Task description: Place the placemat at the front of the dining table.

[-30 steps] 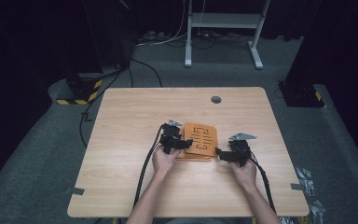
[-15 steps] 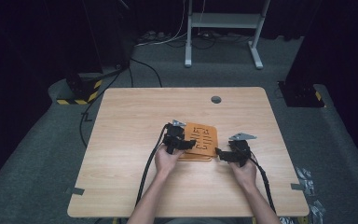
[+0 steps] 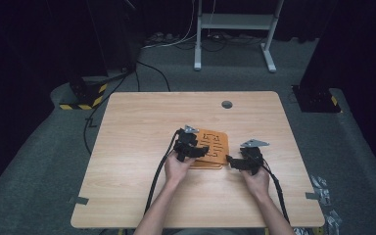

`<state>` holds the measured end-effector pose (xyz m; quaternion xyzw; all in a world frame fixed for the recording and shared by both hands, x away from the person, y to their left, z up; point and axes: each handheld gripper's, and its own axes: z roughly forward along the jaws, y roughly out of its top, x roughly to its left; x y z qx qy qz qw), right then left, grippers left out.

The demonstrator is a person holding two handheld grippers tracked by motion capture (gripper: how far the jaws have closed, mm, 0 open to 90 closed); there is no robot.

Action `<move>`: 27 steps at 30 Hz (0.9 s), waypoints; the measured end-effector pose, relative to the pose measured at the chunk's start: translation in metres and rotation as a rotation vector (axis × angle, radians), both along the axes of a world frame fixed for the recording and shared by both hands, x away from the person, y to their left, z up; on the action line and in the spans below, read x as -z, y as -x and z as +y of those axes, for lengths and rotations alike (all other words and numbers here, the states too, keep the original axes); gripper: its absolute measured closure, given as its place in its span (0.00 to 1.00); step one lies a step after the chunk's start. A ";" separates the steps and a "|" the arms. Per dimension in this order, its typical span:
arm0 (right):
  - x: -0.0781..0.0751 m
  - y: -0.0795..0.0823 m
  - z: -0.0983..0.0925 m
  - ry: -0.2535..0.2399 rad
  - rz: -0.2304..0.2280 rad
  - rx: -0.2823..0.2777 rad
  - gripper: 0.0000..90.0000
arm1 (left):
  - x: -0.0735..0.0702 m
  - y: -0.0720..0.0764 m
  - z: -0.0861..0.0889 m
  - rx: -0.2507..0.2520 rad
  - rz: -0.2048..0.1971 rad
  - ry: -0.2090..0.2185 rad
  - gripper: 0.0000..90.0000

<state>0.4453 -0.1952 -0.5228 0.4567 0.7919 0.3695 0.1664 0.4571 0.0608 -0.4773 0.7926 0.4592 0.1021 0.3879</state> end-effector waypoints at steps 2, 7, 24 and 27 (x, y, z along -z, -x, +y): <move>0.000 0.000 0.000 -0.004 0.003 0.001 0.29 | 0.001 -0.001 0.003 -0.017 0.002 -0.011 0.45; 0.000 0.000 0.000 -0.003 0.003 0.001 0.29 | 0.004 -0.005 0.013 -0.069 0.033 -0.005 0.43; 0.000 0.000 0.000 -0.001 -0.001 0.001 0.29 | 0.014 -0.007 0.006 -0.054 0.070 -0.006 0.42; 0.000 0.000 0.000 -0.001 -0.001 0.001 0.29 | 0.017 -0.010 0.008 -0.063 0.084 0.014 0.42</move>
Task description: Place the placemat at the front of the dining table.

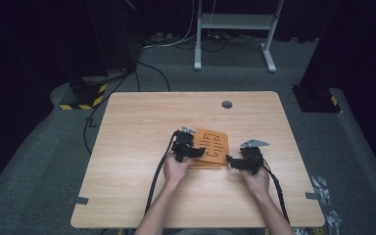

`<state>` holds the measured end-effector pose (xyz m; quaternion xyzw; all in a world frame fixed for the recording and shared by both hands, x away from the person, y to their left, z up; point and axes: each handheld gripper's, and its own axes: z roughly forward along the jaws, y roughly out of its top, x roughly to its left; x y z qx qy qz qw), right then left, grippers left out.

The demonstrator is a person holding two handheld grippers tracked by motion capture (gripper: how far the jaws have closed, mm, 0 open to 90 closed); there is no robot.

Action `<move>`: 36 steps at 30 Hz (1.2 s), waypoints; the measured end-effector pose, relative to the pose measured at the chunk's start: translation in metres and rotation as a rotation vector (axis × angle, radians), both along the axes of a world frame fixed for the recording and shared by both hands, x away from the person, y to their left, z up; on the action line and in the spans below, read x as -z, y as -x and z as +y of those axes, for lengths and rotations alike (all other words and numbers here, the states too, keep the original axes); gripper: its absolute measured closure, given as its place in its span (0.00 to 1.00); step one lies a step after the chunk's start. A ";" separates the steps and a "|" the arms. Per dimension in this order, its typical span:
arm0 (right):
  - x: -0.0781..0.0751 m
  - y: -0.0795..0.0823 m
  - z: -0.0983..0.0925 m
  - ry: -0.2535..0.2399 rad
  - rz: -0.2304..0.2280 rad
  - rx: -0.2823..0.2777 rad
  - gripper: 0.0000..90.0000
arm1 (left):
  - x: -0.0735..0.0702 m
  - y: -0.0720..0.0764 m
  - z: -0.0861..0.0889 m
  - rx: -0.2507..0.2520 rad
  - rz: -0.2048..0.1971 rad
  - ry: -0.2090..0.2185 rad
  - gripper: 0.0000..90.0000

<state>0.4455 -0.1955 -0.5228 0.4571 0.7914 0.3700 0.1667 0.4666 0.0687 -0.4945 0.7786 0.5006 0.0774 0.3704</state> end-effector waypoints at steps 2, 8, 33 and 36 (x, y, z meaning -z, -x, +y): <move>0.000 0.000 0.000 0.000 0.003 -0.002 0.29 | 0.002 -0.001 0.000 0.003 0.012 0.018 0.42; 0.000 0.000 0.000 0.000 0.005 -0.001 0.30 | 0.004 -0.001 -0.006 0.014 0.018 0.029 0.41; 0.000 -0.001 -0.004 -0.026 0.001 0.010 0.31 | -0.022 0.015 -0.011 0.040 -0.079 0.068 0.45; 0.000 0.000 -0.003 -0.031 0.003 0.015 0.31 | -0.024 0.016 -0.013 0.041 -0.082 0.075 0.45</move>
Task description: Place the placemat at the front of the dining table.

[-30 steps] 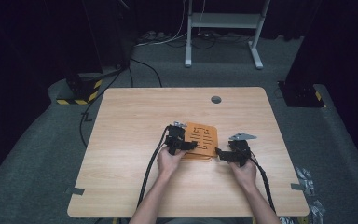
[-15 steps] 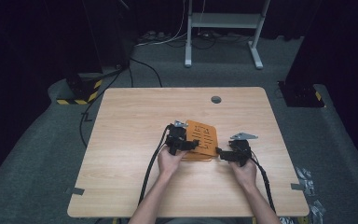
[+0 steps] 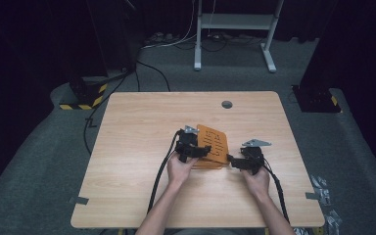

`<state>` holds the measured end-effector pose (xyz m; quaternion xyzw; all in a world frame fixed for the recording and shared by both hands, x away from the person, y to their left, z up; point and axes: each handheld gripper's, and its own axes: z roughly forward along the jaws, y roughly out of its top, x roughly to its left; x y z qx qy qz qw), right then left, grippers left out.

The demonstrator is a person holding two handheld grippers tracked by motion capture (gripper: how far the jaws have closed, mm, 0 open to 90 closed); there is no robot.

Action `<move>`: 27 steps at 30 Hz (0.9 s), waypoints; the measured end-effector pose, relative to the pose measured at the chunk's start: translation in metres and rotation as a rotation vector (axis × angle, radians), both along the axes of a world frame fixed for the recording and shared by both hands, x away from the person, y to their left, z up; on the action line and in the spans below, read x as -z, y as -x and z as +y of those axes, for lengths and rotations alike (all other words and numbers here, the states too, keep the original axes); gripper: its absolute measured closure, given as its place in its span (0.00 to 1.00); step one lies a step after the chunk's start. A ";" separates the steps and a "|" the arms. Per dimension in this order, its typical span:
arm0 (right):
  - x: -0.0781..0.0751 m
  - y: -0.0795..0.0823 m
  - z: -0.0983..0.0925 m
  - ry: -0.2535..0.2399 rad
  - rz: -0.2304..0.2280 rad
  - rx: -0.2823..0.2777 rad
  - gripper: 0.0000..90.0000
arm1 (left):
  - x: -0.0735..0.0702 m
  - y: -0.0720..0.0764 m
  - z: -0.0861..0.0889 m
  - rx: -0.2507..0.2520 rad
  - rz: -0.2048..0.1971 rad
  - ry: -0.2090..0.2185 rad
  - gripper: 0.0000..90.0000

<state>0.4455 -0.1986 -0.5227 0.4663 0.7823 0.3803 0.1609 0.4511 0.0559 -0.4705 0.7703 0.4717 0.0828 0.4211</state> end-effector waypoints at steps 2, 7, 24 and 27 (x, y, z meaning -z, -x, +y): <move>0.000 0.000 0.000 0.002 0.001 -0.006 0.31 | -0.001 0.000 -0.002 0.002 -0.003 0.005 0.45; 0.000 0.001 0.002 0.027 -0.002 -0.006 0.33 | -0.003 0.000 -0.007 0.012 -0.016 0.003 0.46; 0.000 0.003 0.007 0.073 -0.014 -0.014 0.34 | 0.002 -0.001 -0.021 0.022 -0.005 -0.063 0.45; 0.000 0.003 0.007 0.073 -0.013 -0.016 0.34 | 0.003 -0.001 -0.023 0.014 0.008 -0.069 0.45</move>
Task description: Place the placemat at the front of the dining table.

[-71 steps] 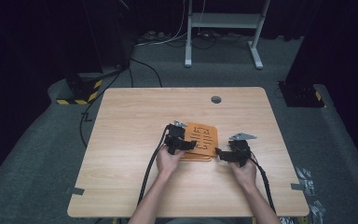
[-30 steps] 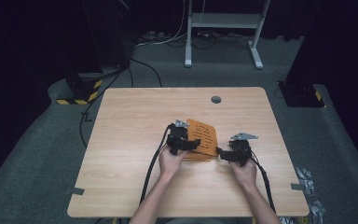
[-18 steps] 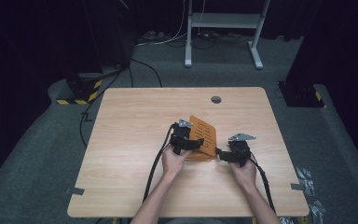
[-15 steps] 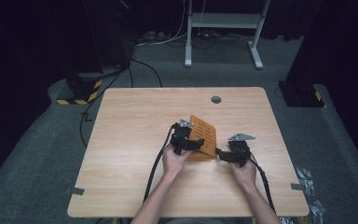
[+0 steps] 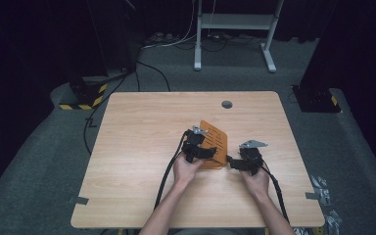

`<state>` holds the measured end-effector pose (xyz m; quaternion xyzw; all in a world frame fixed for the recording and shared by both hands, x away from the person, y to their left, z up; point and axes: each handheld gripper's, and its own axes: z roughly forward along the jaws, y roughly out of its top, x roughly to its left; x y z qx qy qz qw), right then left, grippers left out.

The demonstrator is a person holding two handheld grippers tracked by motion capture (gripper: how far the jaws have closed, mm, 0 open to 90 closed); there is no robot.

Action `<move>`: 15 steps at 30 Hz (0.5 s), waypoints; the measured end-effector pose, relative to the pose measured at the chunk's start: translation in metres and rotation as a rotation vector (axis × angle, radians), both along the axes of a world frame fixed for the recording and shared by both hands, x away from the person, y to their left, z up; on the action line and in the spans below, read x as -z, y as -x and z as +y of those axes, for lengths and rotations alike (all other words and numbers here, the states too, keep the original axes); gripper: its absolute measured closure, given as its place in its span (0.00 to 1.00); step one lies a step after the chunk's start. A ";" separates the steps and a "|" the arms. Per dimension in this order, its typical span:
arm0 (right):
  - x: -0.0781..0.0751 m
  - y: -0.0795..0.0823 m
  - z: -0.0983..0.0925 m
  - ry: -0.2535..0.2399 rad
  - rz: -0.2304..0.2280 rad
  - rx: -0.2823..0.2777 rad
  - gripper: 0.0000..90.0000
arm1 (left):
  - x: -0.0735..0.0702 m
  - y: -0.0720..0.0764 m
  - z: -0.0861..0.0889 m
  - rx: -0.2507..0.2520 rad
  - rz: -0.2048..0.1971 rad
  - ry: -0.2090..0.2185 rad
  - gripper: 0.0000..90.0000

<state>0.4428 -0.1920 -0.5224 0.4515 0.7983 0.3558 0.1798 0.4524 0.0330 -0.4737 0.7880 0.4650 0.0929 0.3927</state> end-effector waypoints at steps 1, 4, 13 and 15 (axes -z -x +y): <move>0.000 0.000 0.000 0.000 0.000 0.000 0.34 | 0.001 0.000 -0.001 0.001 0.000 -0.003 0.46; 0.000 0.000 0.000 0.000 0.000 0.000 0.34 | 0.001 0.000 -0.003 0.010 0.007 -0.023 0.48; 0.000 0.001 0.003 0.025 -0.008 0.003 0.34 | 0.002 -0.002 -0.002 0.003 0.019 0.071 0.55; 0.000 0.001 0.004 0.041 -0.012 -0.002 0.34 | 0.002 -0.002 -0.002 0.011 0.012 0.060 0.56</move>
